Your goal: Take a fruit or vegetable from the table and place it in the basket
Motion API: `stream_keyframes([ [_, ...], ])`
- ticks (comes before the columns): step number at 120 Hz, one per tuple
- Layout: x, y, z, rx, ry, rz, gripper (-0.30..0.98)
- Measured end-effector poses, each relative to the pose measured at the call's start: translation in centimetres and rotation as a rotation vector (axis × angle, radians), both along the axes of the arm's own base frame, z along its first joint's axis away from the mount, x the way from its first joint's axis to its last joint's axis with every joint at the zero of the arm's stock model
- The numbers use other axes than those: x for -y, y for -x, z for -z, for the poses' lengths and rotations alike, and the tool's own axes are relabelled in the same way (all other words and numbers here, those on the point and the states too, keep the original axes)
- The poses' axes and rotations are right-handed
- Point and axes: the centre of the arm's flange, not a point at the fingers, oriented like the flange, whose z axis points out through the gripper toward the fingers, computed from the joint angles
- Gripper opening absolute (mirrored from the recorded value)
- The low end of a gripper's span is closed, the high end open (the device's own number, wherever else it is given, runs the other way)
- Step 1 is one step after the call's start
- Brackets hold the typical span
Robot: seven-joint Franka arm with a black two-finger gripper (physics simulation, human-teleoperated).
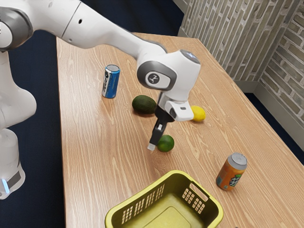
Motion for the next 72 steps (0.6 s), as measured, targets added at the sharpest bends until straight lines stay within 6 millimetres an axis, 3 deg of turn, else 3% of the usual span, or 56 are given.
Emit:
stream_keyframes([
  [72, -3.3, -3.2, 2.1, 0.163, -0.020, -0.002, 0.66],
])
